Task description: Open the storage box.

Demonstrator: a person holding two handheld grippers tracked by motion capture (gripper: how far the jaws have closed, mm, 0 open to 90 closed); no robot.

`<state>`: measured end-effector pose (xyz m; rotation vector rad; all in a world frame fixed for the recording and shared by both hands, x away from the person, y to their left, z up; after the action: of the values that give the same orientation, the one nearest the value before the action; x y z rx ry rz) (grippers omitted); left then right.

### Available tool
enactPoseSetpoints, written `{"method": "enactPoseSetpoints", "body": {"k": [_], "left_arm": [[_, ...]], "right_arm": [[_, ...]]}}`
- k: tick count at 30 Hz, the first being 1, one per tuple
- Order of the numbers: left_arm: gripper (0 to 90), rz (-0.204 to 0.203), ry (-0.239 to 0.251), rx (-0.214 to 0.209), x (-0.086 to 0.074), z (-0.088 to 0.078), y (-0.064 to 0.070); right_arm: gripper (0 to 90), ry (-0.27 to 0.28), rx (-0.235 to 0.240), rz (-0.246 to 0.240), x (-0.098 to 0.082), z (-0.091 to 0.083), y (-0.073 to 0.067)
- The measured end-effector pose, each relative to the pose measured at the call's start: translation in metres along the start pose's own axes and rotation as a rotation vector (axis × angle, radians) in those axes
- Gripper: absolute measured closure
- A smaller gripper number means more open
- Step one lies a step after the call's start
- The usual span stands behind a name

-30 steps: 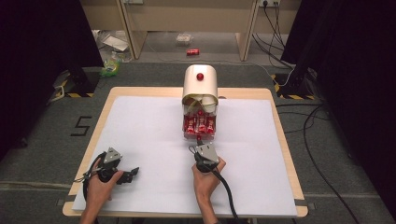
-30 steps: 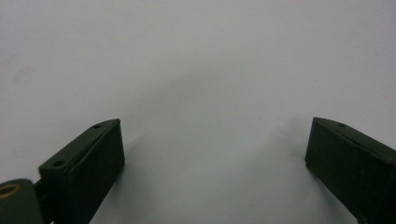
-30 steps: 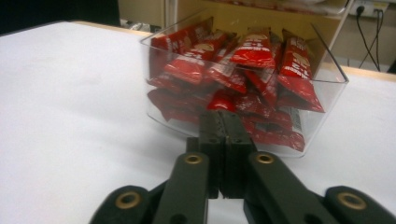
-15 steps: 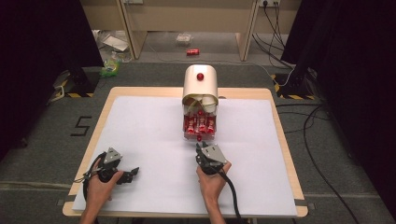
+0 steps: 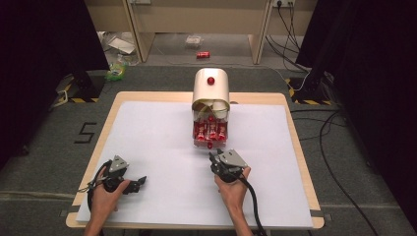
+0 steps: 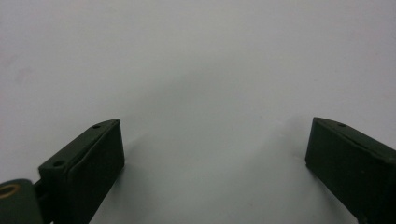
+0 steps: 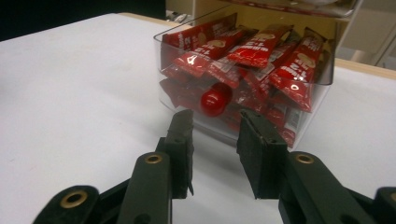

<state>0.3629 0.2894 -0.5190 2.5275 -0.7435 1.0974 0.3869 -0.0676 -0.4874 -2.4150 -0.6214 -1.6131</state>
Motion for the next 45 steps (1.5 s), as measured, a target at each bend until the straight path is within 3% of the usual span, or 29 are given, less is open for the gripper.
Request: {"method": "enactPoseSetpoints", "body": {"k": [15,22,29,35,45], "left_arm": [[3.9,0.0,0.0,0.0,0.0,0.0,0.0],[3.9,-0.002,0.0,-0.001,0.0,0.0,0.0],[3.9,-0.001,-0.001,-0.002,0.0,0.0,0.0],[3.9,-0.002,-0.003,-0.003,0.0,0.0,-0.001],[3.9,-0.002,-0.002,-0.003,0.0,0.0,-0.001]], "right_arm": [[62.8,0.019,0.037,-0.012,0.013,-0.014,0.01],[60.9,0.027,0.055,-0.058,0.032,-0.017,0.018],[60.4,0.002,0.079,-0.139,0.049,-0.008,0.025],[59.8,-0.008,0.095,-0.172,0.055,0.003,0.033],[53.6,-0.042,0.15,-0.219,0.06,0.022,0.032]]}}
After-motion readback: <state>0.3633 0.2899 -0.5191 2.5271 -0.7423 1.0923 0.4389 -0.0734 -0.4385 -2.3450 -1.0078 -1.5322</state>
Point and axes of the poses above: each handheld gripper's, and its own axes: z roughly forward along the jaws, x roughly out of its top, y roughly to its right, the point moved 2 cm from there along z, roughly forward along the jaws, and after that the axes turned 5 degrees about -x, right-handed, at the moved point
